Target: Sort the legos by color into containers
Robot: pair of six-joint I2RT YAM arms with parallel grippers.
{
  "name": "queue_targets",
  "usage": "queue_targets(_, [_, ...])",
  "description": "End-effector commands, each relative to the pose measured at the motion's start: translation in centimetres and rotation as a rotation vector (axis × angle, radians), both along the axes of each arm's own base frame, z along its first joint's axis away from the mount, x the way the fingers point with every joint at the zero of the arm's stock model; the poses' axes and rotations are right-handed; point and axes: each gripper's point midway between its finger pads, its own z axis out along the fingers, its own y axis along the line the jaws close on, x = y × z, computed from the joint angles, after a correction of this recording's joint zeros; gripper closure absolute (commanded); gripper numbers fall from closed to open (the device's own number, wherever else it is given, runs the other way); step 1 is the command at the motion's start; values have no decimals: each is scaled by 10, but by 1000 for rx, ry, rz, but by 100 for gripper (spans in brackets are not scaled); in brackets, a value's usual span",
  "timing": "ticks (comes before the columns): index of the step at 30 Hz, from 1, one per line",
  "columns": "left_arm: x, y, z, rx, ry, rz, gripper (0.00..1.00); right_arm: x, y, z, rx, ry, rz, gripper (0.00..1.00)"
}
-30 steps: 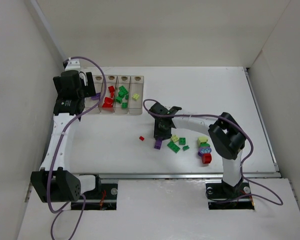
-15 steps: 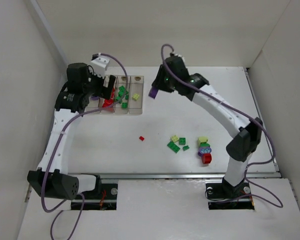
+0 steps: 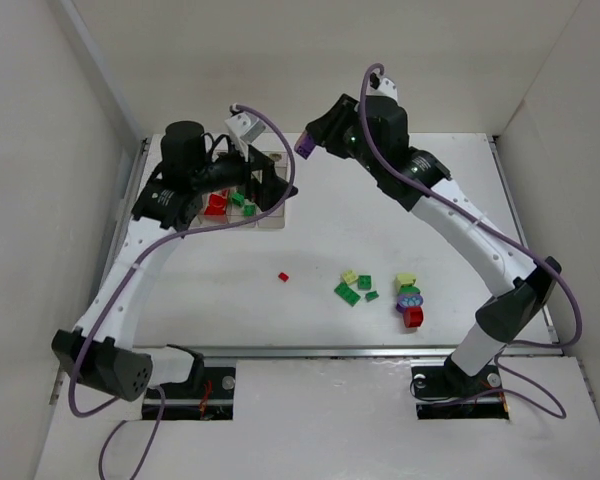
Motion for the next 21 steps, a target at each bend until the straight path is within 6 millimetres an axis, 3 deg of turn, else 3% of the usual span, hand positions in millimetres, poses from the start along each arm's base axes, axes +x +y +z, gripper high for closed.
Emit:
queue_targets(1, [-10,-28,20,-141,71,-116,0,-2,13,19,60,-57,32,100])
queue_targets(5, [18,-34,7,-161,156,-50,0,-8,24,5,47,-38,63,100])
queue_targets(6, [23,-35,5,-164,171,-36,0,-10,22,10,53,-45,63,100])
queue_targets(7, [27,-36,13,-169,156,-38,0,-11,24,5,48,-37,73,100])
queue_targets(12, [40,-45,7,-169,217,-54,5,-16,31,-4,38,-19,101,100])
queue_targets(13, [44,-46,5,-165,229,-53,6,-16,31,-9,32,-12,101,100])
queue_targets(15, [48,-47,1,-160,240,-42,23,-16,31,-9,32,-12,101,100])
queue_targets(18, [48,-46,-7,-147,281,-37,38,-18,29,-4,38,-19,101,100])
queue_targets(21, [47,-46,-12,-118,267,-56,38,-16,28,-6,37,-20,92,100])
